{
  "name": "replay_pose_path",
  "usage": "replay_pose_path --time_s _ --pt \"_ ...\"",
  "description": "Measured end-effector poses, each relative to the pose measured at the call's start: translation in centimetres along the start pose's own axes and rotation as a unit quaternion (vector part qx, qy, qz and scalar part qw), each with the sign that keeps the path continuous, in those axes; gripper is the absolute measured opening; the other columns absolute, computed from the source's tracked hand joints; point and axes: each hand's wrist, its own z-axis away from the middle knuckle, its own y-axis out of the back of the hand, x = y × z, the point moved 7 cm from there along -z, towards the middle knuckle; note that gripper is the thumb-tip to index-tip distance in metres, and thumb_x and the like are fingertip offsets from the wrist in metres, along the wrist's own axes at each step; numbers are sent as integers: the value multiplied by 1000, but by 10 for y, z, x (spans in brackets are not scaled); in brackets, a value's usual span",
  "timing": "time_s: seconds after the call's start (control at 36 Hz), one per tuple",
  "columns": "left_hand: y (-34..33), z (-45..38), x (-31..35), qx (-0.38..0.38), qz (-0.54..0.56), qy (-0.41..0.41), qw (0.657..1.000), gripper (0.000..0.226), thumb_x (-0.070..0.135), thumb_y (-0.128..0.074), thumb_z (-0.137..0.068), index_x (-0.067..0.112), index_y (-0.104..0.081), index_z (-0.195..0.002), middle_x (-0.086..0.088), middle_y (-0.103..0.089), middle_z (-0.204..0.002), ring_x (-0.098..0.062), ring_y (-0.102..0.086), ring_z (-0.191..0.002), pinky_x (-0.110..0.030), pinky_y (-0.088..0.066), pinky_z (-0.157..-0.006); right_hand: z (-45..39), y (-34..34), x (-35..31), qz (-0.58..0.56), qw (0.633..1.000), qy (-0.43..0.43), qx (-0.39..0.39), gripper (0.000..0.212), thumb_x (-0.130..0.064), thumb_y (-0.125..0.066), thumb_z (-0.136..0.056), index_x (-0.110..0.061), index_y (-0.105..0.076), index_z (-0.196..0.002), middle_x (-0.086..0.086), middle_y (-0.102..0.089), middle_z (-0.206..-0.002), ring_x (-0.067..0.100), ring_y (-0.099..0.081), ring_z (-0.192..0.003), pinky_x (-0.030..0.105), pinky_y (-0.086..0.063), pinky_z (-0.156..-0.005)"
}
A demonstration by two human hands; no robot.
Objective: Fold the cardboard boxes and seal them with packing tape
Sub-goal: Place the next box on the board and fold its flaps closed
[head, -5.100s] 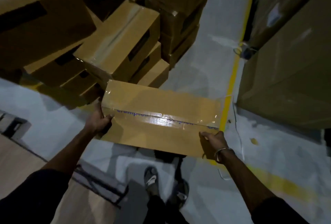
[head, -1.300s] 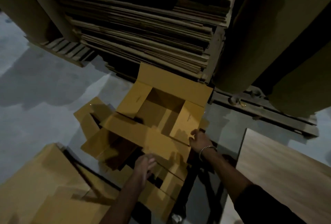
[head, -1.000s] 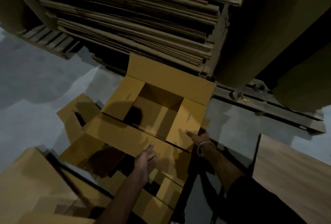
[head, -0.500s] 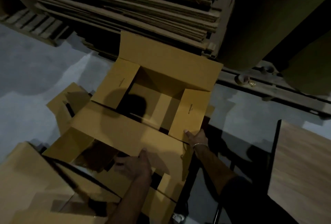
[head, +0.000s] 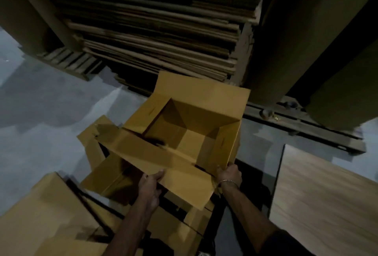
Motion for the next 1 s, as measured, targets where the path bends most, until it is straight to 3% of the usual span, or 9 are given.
replay_pose_path --time_s 0.08,0.22,0.36,0.44,0.56,0.64,0.78,0.92,1.0 --pt "12 58 12 -28 4 -21 999 34 5 -74 -94 19 -62 -122 -3 -69 -127 -25 -62 -116 -43 -48 -96 44 38 -4 -19 1000 14 9 32 -35 -74 -87 -10 -74 -108 15 -76 -103 35 -72 -94 37 -57 -76" --pt "32 158 33 -76 28 -102 991 49 6 -76 -92 17 -60 -137 -4 -70 -130 -29 -63 -121 -42 -54 -91 122 100 10 -94 995 24 18 30 -35 -75 -83 -11 -77 -102 11 -75 -93 28 -66 -75 28 -48 -63" --pt "50 255 53 -145 2 -171 975 42 6 -73 -95 13 -59 -133 0 -76 -111 -24 -71 -102 -36 -59 -71 213 167 25 -169 982 70 48 18 -27 -75 -87 -16 -78 -100 6 -70 -87 25 -61 -71 28 -46 -67" --pt "58 306 61 -189 -8 -201 961 41 2 -72 -95 13 -60 -133 6 -80 -101 -14 -77 -89 -27 -61 -62 263 210 42 -198 973 86 83 23 -35 -78 -87 -17 -78 -101 8 -74 -95 32 -68 -86 33 -54 -76" --pt "49 369 58 -261 -22 -235 936 35 2 -71 -95 19 -63 -125 11 -80 -106 -20 -72 -108 -32 -61 -69 315 269 77 -254 951 114 133 18 -39 -78 -85 -25 -68 -83 5 -74 -89 34 -70 -84 44 -62 -79" --pt "30 410 46 -306 -39 -241 920 39 4 -74 -91 20 -64 -125 9 -79 -108 -23 -67 -114 -38 -56 -82 348 315 113 -292 936 114 162 18 -41 -77 -84 -26 -69 -88 3 -76 -92 32 -72 -83 49 -64 -78" --pt "-13 472 13 -379 -96 -239 889 48 6 -73 -92 17 -58 -136 -8 -71 -128 -31 -63 -121 -61 -51 -103 396 389 182 -358 897 99 239 14 -35 -79 -87 -25 -72 -93 2 -73 -85 25 -68 -79 32 -53 -71" --pt "-52 516 -39 -433 -137 -222 863 42 4 -73 -93 17 -60 -131 -8 -72 -127 -29 -65 -119 -46 -54 -91 422 430 264 -394 862 56 313 13 -36 -80 -85 -30 -71 -78 -12 -68 -71 23 -69 -75 43 -62 -77" --pt "-74 536 -74 -462 -163 -203 848 40 3 -72 -94 18 -60 -130 -7 -72 -126 -27 -65 -116 -42 -53 -85 439 444 311 -415 835 17 361 13 -38 -81 -85 -28 -74 -88 -7 -70 -75 28 -69 -79 46 -62 -80"
